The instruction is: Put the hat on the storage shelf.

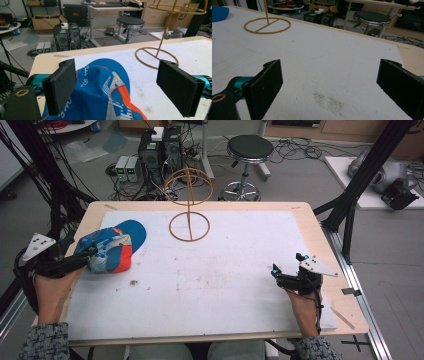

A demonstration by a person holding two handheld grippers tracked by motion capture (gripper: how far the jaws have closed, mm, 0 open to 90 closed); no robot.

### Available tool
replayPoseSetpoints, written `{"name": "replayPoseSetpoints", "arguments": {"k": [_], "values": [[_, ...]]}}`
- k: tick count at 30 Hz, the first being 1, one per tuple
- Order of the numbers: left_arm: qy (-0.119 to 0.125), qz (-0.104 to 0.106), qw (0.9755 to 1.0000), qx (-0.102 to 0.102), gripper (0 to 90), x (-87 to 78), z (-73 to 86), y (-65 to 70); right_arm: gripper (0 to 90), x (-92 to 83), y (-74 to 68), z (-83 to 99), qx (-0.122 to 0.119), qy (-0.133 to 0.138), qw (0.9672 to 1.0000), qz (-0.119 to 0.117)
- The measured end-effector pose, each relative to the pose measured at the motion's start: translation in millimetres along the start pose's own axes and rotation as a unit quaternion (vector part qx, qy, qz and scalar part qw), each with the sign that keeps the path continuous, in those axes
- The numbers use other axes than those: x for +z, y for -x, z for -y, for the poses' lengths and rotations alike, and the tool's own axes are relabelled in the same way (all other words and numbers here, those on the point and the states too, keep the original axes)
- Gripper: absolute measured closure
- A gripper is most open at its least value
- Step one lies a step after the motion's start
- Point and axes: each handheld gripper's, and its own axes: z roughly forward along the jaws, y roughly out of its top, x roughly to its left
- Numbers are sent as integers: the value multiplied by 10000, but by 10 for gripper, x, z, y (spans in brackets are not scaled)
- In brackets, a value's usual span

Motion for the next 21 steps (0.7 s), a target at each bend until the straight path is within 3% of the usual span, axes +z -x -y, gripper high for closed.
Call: {"name": "replayPoseSetpoints", "arguments": {"k": [13, 16, 21], "values": [[31, 27, 9999, 111, 180, 40, 21, -10, 56, -29, -11, 5, -99, -25, 9999, 1], [111, 31, 9997, 220, 208, 84, 79, -31, 56, -40, -18, 13, -116, -53, 9999, -16], [17, -72, 9997, 228, 214, 162, 150, -71, 56, -61, -34, 20, -215, -92, 9997, 8]]}}
